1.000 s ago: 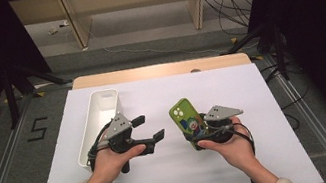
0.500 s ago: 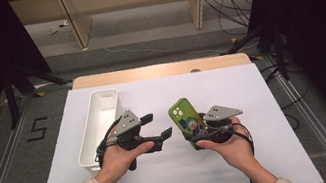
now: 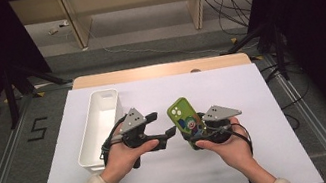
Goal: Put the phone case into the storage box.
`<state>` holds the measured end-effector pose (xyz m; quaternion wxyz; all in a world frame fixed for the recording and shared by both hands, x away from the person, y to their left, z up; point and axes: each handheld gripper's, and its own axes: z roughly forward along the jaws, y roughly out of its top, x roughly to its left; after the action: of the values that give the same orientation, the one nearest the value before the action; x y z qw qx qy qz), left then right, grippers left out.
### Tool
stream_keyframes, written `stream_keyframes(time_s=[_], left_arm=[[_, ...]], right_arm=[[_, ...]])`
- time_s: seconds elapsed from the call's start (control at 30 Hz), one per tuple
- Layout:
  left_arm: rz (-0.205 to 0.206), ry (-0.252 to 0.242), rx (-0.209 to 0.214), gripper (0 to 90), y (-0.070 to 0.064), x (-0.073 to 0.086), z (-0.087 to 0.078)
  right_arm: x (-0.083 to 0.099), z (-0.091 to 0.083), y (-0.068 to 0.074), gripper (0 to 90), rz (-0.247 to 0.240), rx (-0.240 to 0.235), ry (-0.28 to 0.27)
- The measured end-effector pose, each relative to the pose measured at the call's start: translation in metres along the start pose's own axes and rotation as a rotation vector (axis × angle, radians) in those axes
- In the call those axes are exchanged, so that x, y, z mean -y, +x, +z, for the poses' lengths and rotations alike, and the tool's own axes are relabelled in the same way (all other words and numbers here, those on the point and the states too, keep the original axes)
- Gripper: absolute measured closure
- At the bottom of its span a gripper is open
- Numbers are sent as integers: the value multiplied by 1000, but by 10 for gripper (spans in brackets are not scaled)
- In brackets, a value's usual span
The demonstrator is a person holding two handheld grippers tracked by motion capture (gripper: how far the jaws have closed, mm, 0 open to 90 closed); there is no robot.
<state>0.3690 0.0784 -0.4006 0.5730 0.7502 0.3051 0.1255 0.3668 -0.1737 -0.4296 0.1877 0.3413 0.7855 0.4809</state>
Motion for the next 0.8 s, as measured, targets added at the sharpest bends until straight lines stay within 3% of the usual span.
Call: stream_keyframes(time_s=[0.57, 0.8], left_arm=[[-60, 15, 15, 263, -1, 1, 12], [-58, 14, 4, 306, -2, 1, 16]], right_arm=[[-2, 3, 5, 167, -9, -1, -9], [-2, 3, 6, 167, -7, 3, -12]])
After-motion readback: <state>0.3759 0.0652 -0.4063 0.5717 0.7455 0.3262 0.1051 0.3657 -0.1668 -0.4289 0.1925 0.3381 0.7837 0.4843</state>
